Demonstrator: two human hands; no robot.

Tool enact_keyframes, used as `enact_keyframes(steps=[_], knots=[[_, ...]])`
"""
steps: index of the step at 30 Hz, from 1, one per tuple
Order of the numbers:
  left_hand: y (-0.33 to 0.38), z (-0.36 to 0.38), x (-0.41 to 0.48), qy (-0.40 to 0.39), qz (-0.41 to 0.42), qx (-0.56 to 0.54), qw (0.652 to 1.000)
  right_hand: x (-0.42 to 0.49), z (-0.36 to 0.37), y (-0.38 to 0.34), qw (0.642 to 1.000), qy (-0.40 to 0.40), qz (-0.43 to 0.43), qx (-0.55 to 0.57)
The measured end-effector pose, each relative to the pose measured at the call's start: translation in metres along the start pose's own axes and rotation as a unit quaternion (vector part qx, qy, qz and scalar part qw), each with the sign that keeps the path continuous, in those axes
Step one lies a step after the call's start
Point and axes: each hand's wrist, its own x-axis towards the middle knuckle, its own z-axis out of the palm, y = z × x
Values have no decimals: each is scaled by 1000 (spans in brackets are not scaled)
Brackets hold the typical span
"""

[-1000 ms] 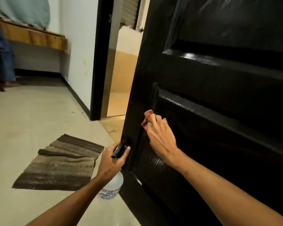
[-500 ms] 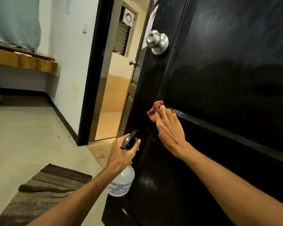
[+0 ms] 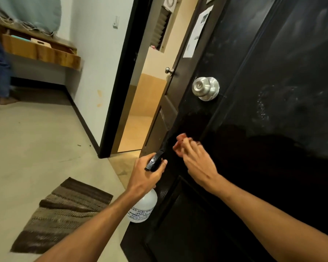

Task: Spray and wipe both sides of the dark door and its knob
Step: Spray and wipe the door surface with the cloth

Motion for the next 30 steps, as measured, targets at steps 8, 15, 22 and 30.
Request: enact_keyframes(steps=[8, 15, 22, 30], knots=[[-11, -20, 57, 4, -11, 52, 999, 95, -28, 32, 993, 108, 45, 17], [-14, -27, 70, -8, -49, 71, 996, 50, 28, -53, 988, -82, -128, 15], [14, -16, 64, -29, -70, 37, 996, 33, -17, 21, 998, -19, -40, 51], [91, 19, 65, -59, -76, 28, 995, -30, -56, 99, 993, -12, 64, 96]])
